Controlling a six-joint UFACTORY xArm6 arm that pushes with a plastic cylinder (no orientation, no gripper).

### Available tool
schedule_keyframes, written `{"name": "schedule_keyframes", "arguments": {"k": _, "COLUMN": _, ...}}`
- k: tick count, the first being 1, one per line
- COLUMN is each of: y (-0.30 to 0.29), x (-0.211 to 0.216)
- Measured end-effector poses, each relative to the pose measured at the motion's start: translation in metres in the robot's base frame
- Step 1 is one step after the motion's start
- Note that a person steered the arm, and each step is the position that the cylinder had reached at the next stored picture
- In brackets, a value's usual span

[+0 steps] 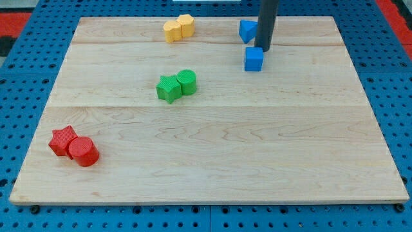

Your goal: Place the blue cube right to the green circle

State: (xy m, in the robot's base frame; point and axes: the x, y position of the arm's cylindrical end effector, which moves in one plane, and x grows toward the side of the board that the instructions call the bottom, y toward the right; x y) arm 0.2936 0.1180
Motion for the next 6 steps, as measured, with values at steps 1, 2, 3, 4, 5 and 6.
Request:
{"name": "schedule_keyframes", "arguments": {"k": 1, "y": 0.002, "x": 0.004}}
{"name": "schedule_keyframes", "arguments": {"k": 2, "y": -0.024, "x": 0.016}}
{"name": "schedule_keyframes", "arguments": {"k": 3, "y": -0.016, "x": 0.022}}
{"name": "schedule_keyframes", "arguments": {"k": 4, "y": 0.006, "x": 0.026}}
{"name": "schedule_keyframes", "arguments": {"k": 5, "y": -0.035, "x": 0.041}}
{"name": "schedule_keyframes", "arguments": {"k": 6, "y": -0.087, "x": 0.044}}
